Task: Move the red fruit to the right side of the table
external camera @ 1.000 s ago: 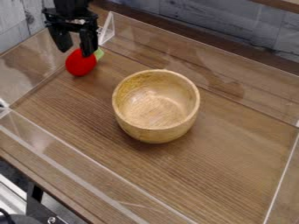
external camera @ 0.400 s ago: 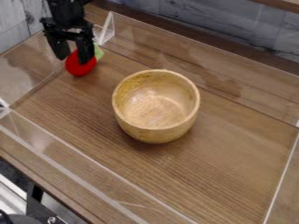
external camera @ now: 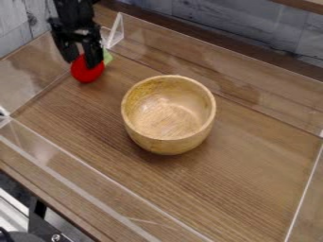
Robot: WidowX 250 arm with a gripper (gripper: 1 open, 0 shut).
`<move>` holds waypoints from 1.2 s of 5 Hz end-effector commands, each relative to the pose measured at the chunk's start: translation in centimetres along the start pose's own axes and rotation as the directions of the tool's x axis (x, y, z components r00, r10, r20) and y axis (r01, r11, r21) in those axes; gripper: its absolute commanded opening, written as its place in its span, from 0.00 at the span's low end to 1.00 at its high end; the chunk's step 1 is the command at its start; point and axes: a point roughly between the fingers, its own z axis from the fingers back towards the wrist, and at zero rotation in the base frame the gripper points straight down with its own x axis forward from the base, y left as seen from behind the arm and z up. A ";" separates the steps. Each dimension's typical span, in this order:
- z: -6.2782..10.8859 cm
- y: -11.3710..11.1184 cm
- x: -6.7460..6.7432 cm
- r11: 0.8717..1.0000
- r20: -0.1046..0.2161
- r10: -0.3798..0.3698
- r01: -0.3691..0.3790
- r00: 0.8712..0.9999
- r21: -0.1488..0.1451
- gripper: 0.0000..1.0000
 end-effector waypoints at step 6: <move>7.6 -11.8 3.0 1.000 0.149 0.009 -0.010 0.989 0.008 0.00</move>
